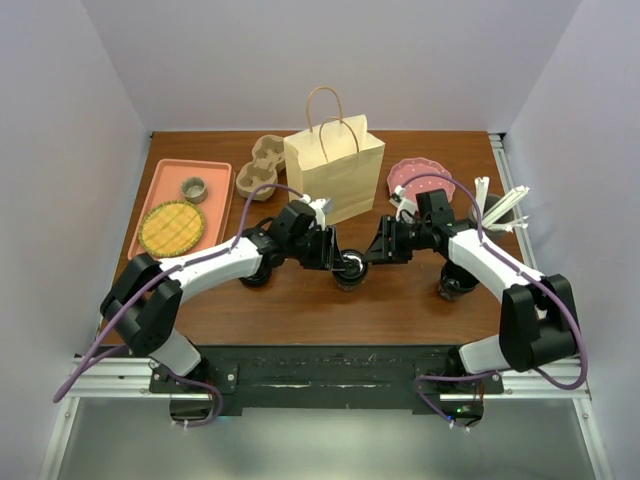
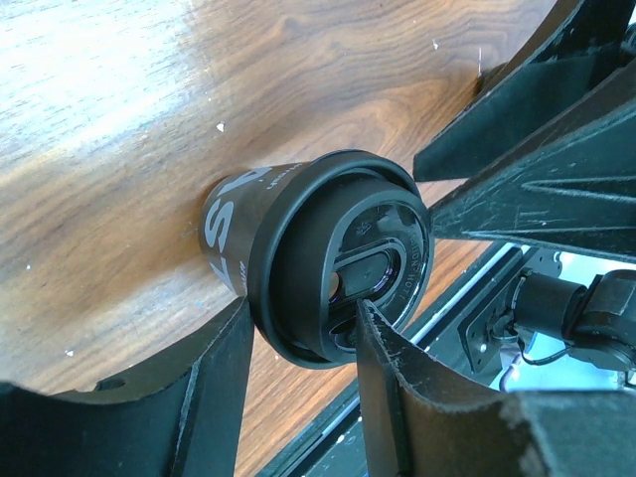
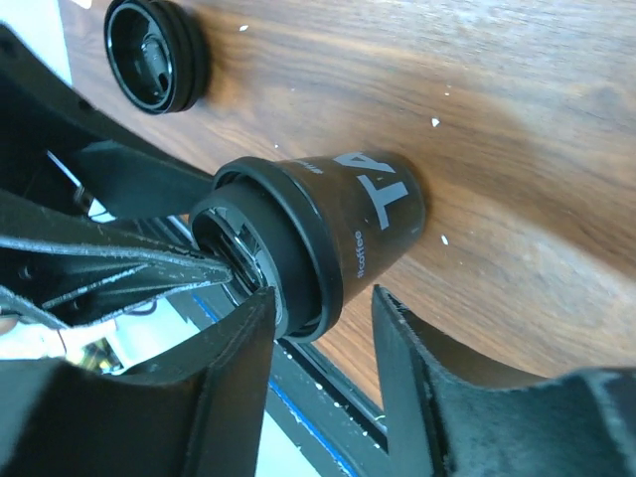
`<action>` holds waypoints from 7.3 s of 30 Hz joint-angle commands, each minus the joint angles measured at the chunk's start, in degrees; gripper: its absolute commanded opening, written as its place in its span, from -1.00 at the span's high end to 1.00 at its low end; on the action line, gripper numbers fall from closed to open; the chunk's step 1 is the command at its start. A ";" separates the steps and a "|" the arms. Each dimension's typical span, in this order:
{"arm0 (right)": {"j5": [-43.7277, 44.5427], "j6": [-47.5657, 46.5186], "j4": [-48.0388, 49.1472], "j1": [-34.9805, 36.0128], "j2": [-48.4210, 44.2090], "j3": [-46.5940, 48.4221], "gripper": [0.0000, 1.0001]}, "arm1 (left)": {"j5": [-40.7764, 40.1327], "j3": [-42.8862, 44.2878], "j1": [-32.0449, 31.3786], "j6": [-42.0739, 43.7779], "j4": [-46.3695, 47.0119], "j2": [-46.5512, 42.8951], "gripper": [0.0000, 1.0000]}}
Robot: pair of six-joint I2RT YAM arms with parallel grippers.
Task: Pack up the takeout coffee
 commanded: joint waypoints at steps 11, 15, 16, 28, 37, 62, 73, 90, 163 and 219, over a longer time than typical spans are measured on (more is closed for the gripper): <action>-3.73 -0.79 4.75 -3.38 1.52 0.52 0.17 | -3.73 -2.88 2.07 6.94 -14.06 6.64 0.21; -3.99 -1.22 4.92 -3.73 2.31 0.61 0.15 | -3.56 -2.88 2.07 7.03 -14.06 6.90 0.21; -4.17 -1.23 5.01 -3.90 2.48 0.52 0.15 | -3.65 -2.88 1.98 7.03 -13.98 6.99 0.21; -11.28 -1.32 10.89 -3.91 8.55 -1.32 0.15 | -2.94 -2.35 2.07 6.59 -13.89 8.22 0.22; -10.24 1.58 11.08 -3.91 5.39 0.16 0.18 | -3.03 -2.00 2.07 6.59 -14.50 9.18 0.23; 0.04 15.20 25.21 -3.47 5.82 -18.37 0.70 | -2.24 -2.52 2.07 6.33 -15.74 13.84 0.24; 3.05 15.30 30.07 -1.80 7.76 -21.55 0.64 | -3.38 -3.84 1.98 3.95 -18.02 15.34 0.28; 9.98 9.67 2.29 -2.06 -6.39 -4.14 0.14 | -6.11 -5.86 1.54 -2.20 -19.43 10.86 0.28; 5.25 -2.81 -1.85 -6.19 0.19 8.25 0.17 | -1.19 4.06 1.63 28.12 -13.71 17.45 0.43; 3.04 5.45 -4.75 -11.20 -6.30 -1.32 0.34 | 1.89 11.01 4.44 34.63 -19.25 27.56 0.42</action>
